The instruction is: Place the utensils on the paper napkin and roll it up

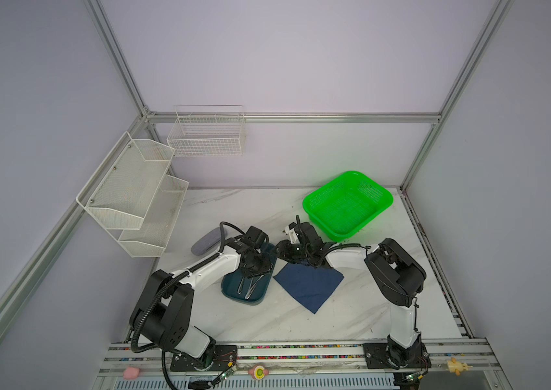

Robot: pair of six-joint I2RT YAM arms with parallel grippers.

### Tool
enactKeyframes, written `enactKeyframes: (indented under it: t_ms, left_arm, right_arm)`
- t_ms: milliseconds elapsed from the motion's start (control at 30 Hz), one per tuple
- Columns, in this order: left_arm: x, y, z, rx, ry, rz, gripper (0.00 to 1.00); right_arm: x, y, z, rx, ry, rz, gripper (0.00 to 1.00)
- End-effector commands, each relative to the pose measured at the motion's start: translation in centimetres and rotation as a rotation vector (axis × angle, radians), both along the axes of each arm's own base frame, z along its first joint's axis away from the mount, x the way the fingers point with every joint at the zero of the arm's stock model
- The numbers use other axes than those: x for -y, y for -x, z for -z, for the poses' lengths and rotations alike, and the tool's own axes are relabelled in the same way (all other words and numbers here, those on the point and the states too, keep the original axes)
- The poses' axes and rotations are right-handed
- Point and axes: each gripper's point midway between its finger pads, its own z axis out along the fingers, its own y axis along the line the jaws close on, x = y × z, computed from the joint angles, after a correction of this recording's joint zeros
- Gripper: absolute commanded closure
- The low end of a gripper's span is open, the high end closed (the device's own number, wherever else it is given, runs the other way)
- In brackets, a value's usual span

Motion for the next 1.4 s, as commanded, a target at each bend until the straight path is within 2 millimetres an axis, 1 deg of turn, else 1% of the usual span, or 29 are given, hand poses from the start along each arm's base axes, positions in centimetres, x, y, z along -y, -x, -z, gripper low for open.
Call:
enactKeyframes:
  t_ms: [0,33,100,167,233,300,400,500,600,667,700,733,800,900,1000,1167,1233,1300,1367]
  left_arm:
    - [-1.0,-0.2,-2.2,0.100,-0.005,-0.055,0.51]
    - [-1.4,-0.2,-2.8,0.124,-0.010,-0.065,0.50]
    - [-2.4,0.0,-3.2,0.150,-0.039,-0.087,0.49]
    - [-3.4,0.2,-3.8,0.171,-0.072,-0.098,0.49]
    - [-4.2,0.4,-4.2,0.190,-0.098,-0.092,0.47]
    - [-4.6,0.6,-4.4,0.206,-0.115,-0.065,0.44]
    - [-5.1,0.9,-3.9,0.202,-0.141,-0.003,0.43]
    - [-4.8,1.1,-2.8,0.154,-0.133,0.067,0.44]
    - [-4.4,0.8,-1.8,0.095,-0.129,0.101,0.52]
    - [-3.8,0.5,-1.3,0.077,-0.117,0.140,0.55]
    - [-3.6,0.2,-0.4,0.047,-0.126,0.162,0.57]
    - [-3.4,0.0,0.0,0.033,-0.127,0.178,0.58]
    - [-2.7,-0.5,0.3,0.019,-0.119,0.217,0.60]
    - [-2.7,-1.2,0.8,0.003,-0.146,0.238,0.62]
    - [-2.7,-1.3,1.1,-0.021,-0.167,0.270,0.62]
    - [-2.4,-1.0,1.8,-0.053,-0.163,0.320,0.63]
    - [-2.4,-1.0,2.1,-0.060,-0.166,0.323,0.63]
    - [-2.3,-1.0,2.5,-0.067,-0.160,0.330,0.63]
    - [-2.3,-1.2,2.7,-0.073,-0.168,0.325,0.65]
  right_arm:
    - [-1.9,0.2,-1.8,0.024,-0.095,-0.072,0.54]
    - [-2.4,0.4,-2.0,0.023,-0.122,-0.102,0.54]
    - [-2.8,0.2,-2.6,0.013,-0.132,-0.113,0.56]
    - [-2.3,-0.4,-2.9,0.042,-0.082,-0.080,0.54]
    - [-0.9,-1.1,-3.2,0.065,-0.006,-0.015,0.53]
    - [1.1,-1.4,-3.4,0.115,0.092,0.041,0.52]
    - [3.9,-0.9,-4.1,0.161,0.161,0.089,0.51]
    - [6.1,0.1,-5.1,0.205,0.205,0.115,0.51]
    - [8.3,1.2,-5.7,0.226,0.224,0.158,0.50]
    - [9.5,1.8,-5.9,0.234,0.236,0.185,0.50]
    - [10.1,2.1,-5.8,0.234,0.245,0.199,0.50]
    - [10.7,2.4,-5.6,0.225,0.253,0.213,0.50]
    - [11.7,2.8,-5.3,0.212,0.269,0.240,0.49]
    - [12.7,3.5,-4.8,0.201,0.278,0.261,0.49]
    - [13.5,3.8,-4.5,0.199,0.300,0.282,0.49]
    - [16.7,2.6,-5.3,0.295,0.486,0.339,0.47]
    - [17.3,2.5,-6.7,0.333,0.486,0.358,0.46]
    - [17.2,2.7,-7.0,0.339,0.469,0.353,0.45]
    - [16.8,3.0,-6.8,0.331,0.446,0.333,0.45]
